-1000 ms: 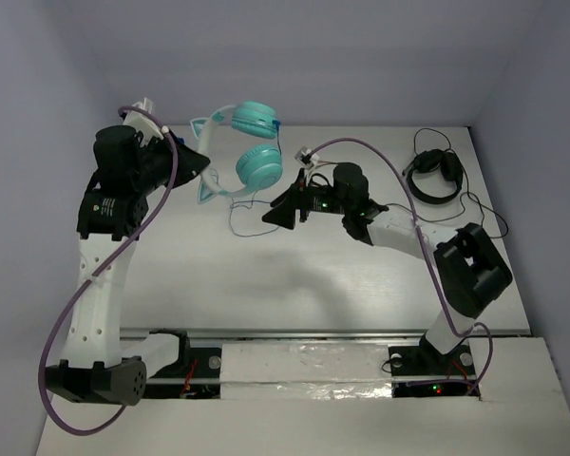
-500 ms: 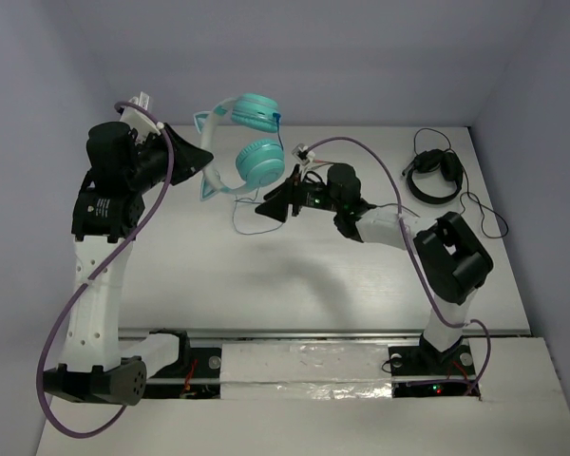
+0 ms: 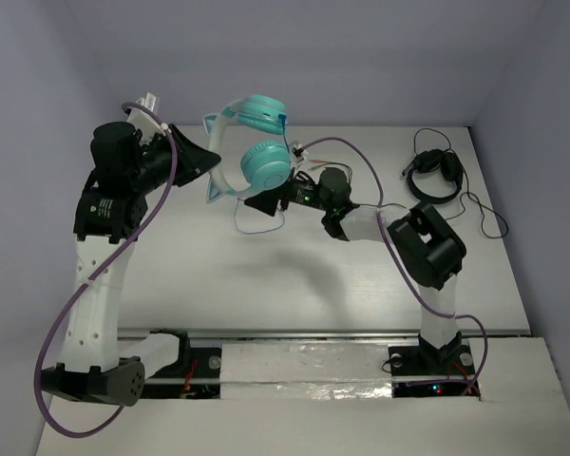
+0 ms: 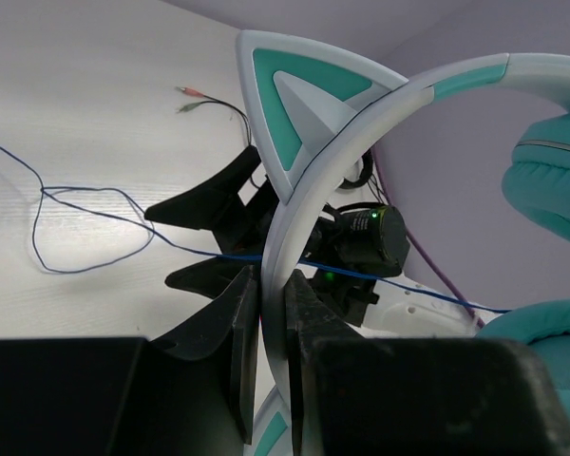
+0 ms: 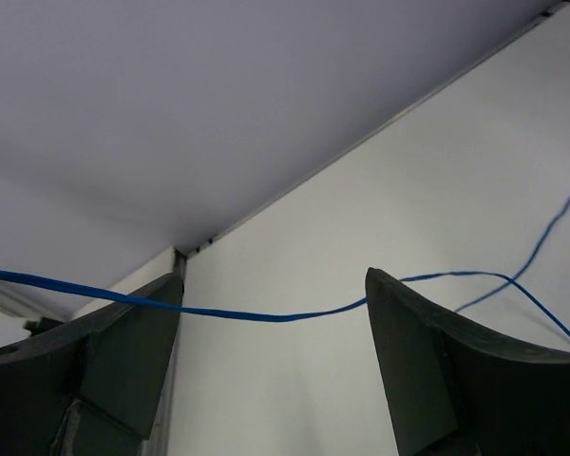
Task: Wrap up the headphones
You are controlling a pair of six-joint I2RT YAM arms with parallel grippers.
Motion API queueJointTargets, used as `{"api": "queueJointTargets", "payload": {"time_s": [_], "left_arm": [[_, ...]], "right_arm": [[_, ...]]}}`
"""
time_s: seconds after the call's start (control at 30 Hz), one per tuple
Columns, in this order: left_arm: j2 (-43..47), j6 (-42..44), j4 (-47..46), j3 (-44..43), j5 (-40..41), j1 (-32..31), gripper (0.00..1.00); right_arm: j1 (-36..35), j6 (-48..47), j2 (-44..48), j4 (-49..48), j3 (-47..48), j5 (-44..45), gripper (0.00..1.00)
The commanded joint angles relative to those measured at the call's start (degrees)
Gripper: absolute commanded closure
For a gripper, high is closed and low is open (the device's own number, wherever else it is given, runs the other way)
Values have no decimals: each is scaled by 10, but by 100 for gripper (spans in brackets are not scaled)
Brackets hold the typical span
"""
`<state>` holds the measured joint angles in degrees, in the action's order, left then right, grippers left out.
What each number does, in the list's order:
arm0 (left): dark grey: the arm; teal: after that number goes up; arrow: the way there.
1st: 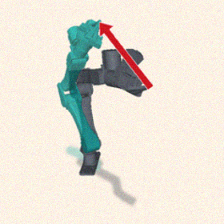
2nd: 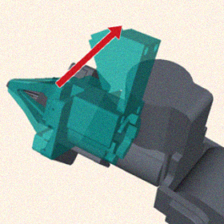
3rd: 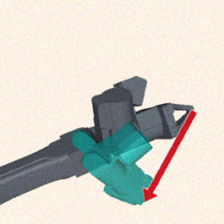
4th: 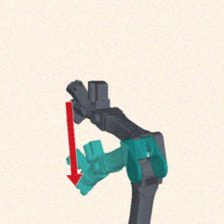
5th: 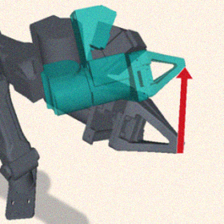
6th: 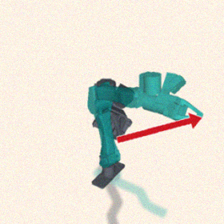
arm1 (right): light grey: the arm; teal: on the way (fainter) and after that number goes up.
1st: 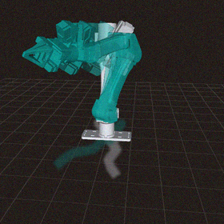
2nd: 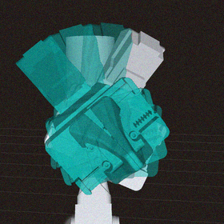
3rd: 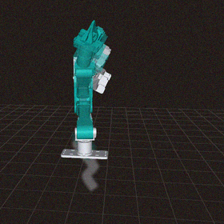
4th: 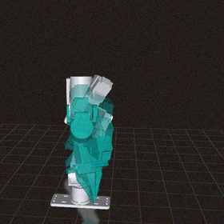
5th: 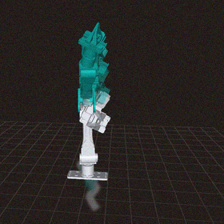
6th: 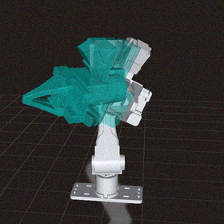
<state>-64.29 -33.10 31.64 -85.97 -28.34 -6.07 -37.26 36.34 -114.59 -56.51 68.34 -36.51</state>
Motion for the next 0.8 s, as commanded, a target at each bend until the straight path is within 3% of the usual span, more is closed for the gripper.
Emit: {"api": "queueJointTargets", "payload": {"time_s": [0.0, 0.17, 0.33, 0.43, 0.5, 0.63, 0.77], "left_arm": [[22, -29, -54, -11, -32, -3, 100], [22, -32, -55, -1, -30, -8, 100], [23, -43, -79, 25, -29, -13, 100], [25, -64, -115, 45, -10, -25, 100], [22, -86, -150, 61, 9, -46, 100], [17, -124, -214, 117, 105, -74, 100], [11, -155, -281, 162, 201, -86, 100]], "right_arm": [[-6, 73, -21, -151, 36, 4, 18], [-6, 132, -57, -236, 54, -6, 30], [-6, 152, -73, -242, 70, -38, 61], [-12, 183, -85, -256, 61, -63, 70], [-17, 194, -84, -255, 47, -68, 72], [-39, 156, -45, -162, -7, -51, 75], [-50, 116, 16, -55, -73, 26, 77]]}}
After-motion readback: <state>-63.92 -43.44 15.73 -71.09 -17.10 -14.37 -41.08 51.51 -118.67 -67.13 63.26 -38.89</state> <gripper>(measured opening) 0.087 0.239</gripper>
